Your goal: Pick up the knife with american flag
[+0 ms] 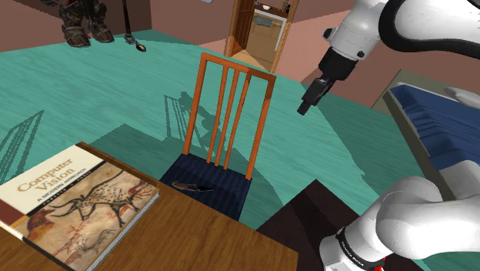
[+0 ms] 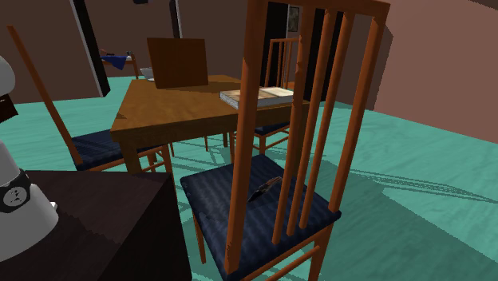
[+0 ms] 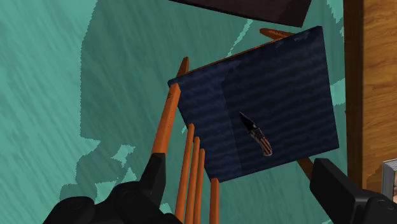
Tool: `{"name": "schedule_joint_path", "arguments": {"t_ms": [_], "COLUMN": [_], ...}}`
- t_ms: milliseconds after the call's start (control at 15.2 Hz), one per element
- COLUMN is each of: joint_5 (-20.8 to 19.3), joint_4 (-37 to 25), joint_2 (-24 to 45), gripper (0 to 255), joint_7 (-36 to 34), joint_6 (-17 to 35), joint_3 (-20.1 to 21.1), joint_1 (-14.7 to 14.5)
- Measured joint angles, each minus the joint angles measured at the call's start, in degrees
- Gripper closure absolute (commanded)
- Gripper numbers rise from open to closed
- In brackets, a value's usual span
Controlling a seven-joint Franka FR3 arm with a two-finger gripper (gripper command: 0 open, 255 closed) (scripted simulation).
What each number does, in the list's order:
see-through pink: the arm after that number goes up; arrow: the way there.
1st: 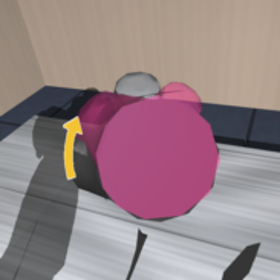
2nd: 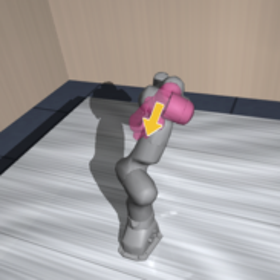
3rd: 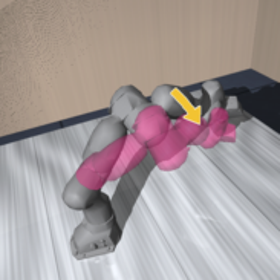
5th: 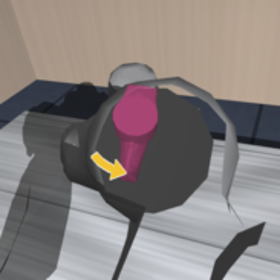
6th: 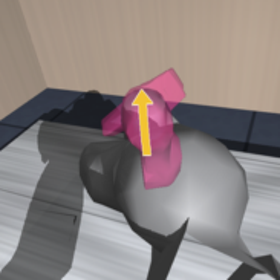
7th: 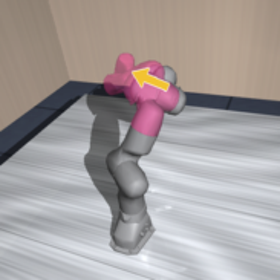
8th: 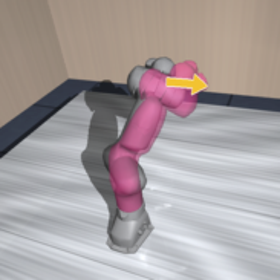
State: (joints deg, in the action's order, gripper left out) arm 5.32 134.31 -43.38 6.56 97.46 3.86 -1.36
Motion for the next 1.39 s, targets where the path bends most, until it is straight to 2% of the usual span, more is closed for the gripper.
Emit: {"name": "schedule_joint_path", "arguments": {"t_ms": [198,660,1122,1386], "joint_5": [0.14,1.00,0.80,-0.68], "joint_4": [1.12,5.49,7.03,4.86], "joint_2": [1.35,9.35,21.92,30.89], "gripper": [0,0,0,0], "joint_7": [0.09,-0.37,-1.41,-2.72], "joint_6": [2.25,13.67,26.78,33.02], "joint_3": [0.44,3.51,6.94,8.79], "joint_1": [-0.20,-1.46,-2.32,-2.44]}}
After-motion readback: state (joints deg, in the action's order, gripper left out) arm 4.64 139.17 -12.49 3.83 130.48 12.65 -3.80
